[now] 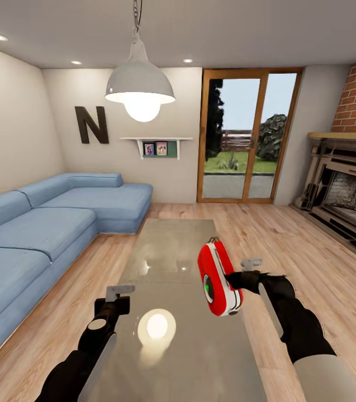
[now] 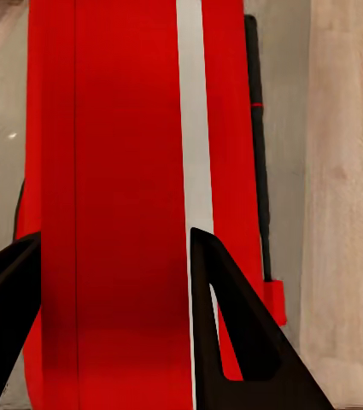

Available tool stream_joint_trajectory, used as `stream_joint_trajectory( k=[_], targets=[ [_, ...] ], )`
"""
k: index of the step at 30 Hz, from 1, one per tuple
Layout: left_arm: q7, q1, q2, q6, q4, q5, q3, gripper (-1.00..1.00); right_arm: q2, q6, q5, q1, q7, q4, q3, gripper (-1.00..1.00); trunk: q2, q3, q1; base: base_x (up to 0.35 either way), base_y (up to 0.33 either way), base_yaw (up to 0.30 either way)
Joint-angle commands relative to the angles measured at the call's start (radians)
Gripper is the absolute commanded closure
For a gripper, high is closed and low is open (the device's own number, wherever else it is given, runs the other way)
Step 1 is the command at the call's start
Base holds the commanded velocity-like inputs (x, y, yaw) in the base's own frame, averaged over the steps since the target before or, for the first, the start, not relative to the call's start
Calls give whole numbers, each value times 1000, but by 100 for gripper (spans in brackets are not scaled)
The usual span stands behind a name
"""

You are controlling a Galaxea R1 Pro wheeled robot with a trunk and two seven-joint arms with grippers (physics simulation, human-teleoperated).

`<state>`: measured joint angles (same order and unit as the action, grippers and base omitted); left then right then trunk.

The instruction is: Turn on the radio receiver that's on the table in the living room.

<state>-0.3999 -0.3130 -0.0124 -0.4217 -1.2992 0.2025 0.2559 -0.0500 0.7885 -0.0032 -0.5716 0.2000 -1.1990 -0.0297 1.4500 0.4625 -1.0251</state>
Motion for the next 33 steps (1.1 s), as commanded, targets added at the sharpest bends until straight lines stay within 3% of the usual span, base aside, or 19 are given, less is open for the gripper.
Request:
stream_joint_trajectory(
  k=[1,2,10,17,28,33],
  targets=[
    [0,0,0,0,0,0,1,100,6,0,-2,-1,0,6,-6,100,0,0,0,0,0,0],
    [0,0,0,0,0,0,2,100,22,0,-2,0,-1,194,-14,100,0,0,0,0,0,0],
    [-1,0,2,-5,-3,0,5,100,29,28,-3,0,-2,299,-16,100,0,0,0,0,0,0],
    [-1,0,2,-23,-12,0,7,100,44,24,-4,0,1,469,-15,100,0,0,0,0,0,0],
    [-1,0,2,-23,-12,0,8,100,65,0,-4,0,1,512,-15,100,0,0,0,0,0,0],
    [-1,0,2,-23,-12,0,8,100,71,-81,-3,0,1,562,-15,100,0,0,0,0,0,0]
  ],
)
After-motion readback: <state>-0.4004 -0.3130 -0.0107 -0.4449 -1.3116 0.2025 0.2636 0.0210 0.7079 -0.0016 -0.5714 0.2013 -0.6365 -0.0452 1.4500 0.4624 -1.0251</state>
